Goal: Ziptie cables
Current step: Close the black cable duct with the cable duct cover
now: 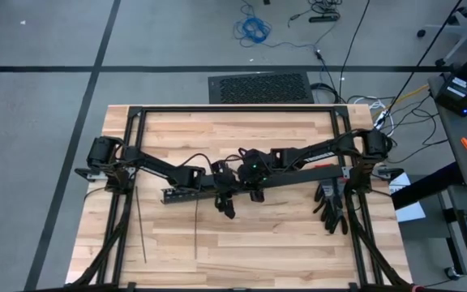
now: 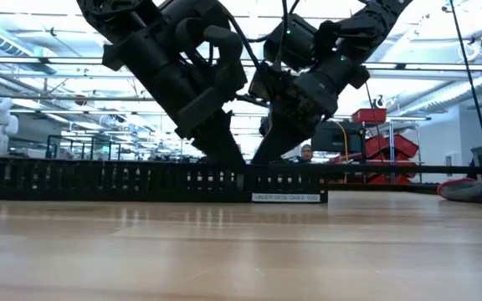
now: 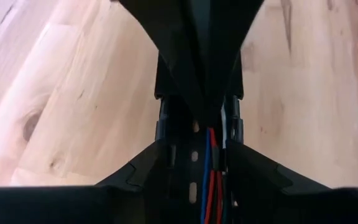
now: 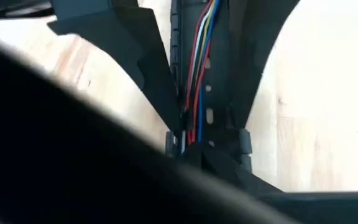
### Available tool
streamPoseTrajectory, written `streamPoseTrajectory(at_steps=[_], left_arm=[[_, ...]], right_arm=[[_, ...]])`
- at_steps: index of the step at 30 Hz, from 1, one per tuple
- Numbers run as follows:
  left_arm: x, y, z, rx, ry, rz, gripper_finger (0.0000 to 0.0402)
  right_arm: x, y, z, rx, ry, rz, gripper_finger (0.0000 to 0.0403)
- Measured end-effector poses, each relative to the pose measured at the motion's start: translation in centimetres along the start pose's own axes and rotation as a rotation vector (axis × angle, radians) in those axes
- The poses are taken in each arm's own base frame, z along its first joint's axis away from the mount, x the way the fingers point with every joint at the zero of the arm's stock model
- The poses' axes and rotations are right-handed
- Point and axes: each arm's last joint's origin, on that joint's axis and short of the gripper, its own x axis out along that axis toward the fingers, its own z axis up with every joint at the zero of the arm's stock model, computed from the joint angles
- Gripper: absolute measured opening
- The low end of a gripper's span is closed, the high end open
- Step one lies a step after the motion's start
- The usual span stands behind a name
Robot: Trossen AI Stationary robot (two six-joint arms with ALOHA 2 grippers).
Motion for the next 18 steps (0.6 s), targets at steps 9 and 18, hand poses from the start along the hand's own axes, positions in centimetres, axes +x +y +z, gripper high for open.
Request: streamPoseTrajectory(at_steps=[9,18], left_arm=[[0.2,-0.2,-0.1,-0.006,-0.009,0.003,0.0157],[0.9,-0.3,-0.5,-0.018,-0.003,0.011,0.0157]], right_arm=[[-1.1,0.3,0.9,-0.009,0.02,0.006,0.0],[-3.5,0.8,1.4,-0.018,0.084,-0.057,0.0]])
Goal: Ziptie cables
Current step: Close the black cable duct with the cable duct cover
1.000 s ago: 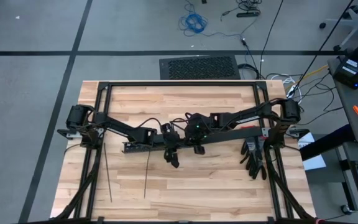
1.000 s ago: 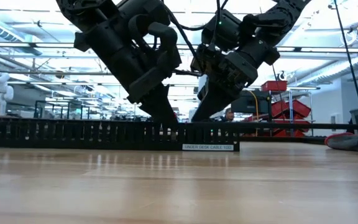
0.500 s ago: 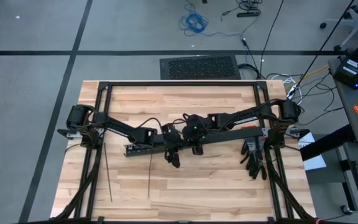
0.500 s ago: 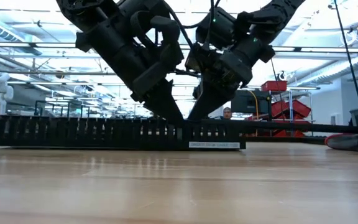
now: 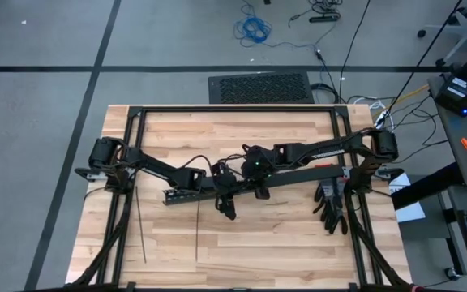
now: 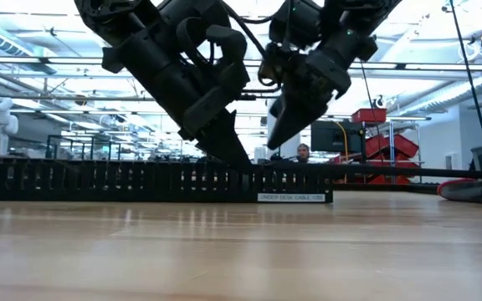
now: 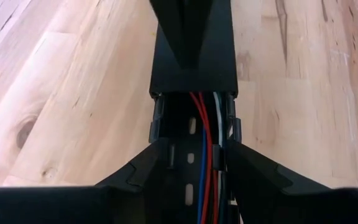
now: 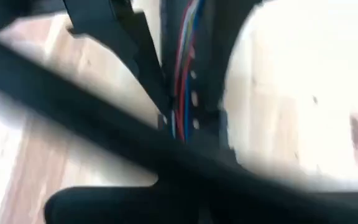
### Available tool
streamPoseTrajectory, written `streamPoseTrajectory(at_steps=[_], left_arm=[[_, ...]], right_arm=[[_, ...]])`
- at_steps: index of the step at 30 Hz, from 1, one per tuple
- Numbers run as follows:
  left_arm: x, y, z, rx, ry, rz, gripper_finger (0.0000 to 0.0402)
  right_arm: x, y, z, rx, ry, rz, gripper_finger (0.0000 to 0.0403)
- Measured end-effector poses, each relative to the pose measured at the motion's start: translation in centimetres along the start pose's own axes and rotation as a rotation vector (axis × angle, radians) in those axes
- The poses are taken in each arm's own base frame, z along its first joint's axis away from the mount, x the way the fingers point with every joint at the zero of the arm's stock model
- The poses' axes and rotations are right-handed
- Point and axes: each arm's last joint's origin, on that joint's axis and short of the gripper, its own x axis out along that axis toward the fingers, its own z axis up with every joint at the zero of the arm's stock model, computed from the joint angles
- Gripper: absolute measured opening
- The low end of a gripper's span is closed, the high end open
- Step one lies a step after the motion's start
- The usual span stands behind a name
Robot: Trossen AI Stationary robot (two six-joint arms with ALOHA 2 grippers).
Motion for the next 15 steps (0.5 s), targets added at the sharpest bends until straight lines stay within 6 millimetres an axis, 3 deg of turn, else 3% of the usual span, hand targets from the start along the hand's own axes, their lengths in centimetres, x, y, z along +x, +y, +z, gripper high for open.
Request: streamPoseTrajectory(at_steps=[8,15], left_arm=[[0.1,0.0,0.0,-0.001,-0.004,-0.005,0.0157],[0.1,0.0,0.0,0.0,-0.003,-0.005,0.0157]], right_arm=[[-0.2,0.6,-1.8,0.041,0.14,-0.027,0.0],[0.1,0.6,-2.2,0.057,0.136,-0.029,0.0]])
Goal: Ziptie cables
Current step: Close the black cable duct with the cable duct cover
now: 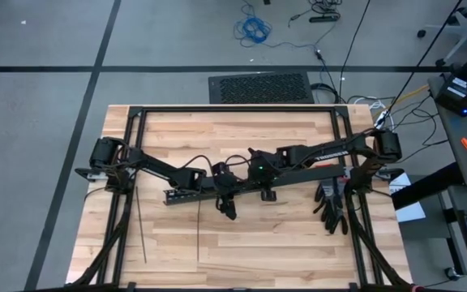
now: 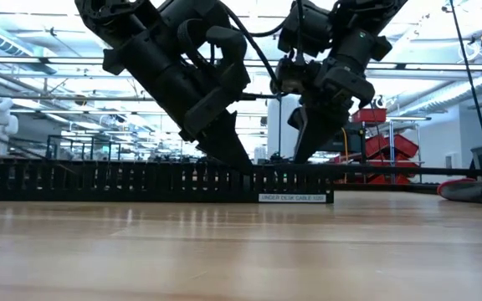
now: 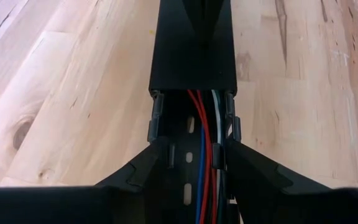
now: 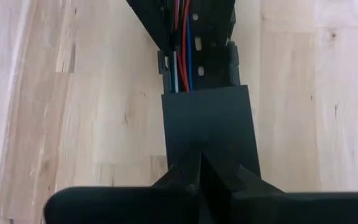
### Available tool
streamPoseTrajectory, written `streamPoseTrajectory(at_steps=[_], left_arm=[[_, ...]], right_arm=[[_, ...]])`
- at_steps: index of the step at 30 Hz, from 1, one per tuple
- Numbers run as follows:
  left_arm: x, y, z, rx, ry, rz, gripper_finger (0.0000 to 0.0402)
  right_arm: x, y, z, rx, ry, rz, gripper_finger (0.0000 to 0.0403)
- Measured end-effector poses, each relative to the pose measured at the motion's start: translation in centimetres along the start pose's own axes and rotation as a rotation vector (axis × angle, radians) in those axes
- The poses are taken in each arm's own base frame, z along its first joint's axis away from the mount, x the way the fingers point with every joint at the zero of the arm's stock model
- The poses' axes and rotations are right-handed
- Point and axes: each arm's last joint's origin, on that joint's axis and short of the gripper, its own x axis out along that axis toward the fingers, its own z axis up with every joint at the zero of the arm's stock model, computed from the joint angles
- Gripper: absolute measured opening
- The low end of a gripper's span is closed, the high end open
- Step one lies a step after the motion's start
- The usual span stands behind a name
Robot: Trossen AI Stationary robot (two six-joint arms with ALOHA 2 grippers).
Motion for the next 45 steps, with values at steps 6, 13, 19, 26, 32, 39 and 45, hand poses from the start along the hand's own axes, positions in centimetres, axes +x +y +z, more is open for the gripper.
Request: streamPoseTrajectory(at_steps=[6,13,19,26,32,39,45], left_arm=[[0.0,-0.1,0.0,0.01,0.004,-0.022,0.0157],[0.2,0.2,-0.1,0.014,0.023,-0.121,0.0198],[0.2,0.7,0.1,-0.024,0.014,-0.074,0.026],[0.0,0.9,0.4,-0.044,-0.005,-0.022,0.0265],[-0.1,0.7,0.7,-0.018,-0.009,-0.019,0.0265],[-0.5,-0.3,1.5,0.023,-0.05,-0.017,0.0265],[-0.9,-0.4,1.5,0.06,-0.037,0.013,0.0265]], right_arm=[[0.5,-0.1,0.1,-0.002,-0.007,0.001,0.0],[0.5,-0.1,0.0,-0.001,-0.003,0.002,0.0],[0.6,-0.1,0.0,0.0,-0.002,0.002,0.0],[0.6,-0.1,0.0,0.0,0.0,0.001,0.0],[0.6,-0.1,-0.1,-0.002,0.004,0.002,0.0],[0.6,-0.1,-0.1,-0.002,0.009,0.004,0.0],[0.6,-0.1,-0.2,-0.001,0.012,0.006,0.0]])
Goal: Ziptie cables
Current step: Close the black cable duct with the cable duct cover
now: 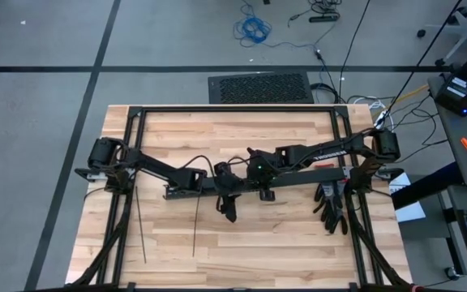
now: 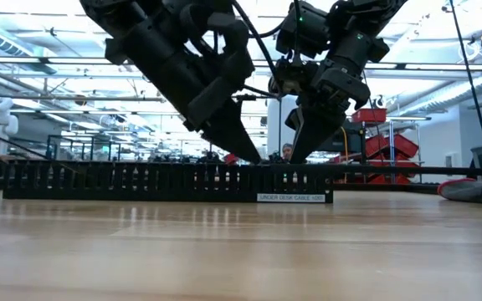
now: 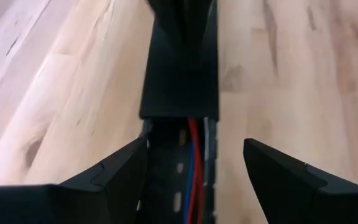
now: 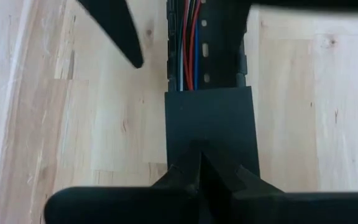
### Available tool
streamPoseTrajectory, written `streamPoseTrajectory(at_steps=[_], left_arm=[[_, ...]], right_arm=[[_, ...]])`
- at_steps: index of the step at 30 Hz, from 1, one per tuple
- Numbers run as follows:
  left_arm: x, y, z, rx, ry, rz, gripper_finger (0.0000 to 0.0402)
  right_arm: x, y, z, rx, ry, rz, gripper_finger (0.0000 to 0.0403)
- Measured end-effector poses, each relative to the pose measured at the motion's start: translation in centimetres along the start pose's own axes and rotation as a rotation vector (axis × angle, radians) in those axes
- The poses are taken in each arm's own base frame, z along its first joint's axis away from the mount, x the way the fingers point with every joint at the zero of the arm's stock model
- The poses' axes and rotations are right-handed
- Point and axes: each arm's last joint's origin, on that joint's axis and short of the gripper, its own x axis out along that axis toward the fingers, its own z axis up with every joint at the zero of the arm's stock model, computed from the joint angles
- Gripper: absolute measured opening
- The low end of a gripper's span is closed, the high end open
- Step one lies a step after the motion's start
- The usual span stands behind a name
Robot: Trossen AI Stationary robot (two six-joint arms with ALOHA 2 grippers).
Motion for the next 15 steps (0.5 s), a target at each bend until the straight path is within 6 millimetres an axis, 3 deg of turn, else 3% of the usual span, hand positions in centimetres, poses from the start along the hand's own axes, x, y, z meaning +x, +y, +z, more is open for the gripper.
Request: streamPoseTrajectory(at_steps=[15], left_arm=[[1.5,2.2,-0.1,-0.006,0.002,-0.038,0.0265]], right_arm=[[0.0,0.0,0.0,0.003,0.002,0.001,0.0]])
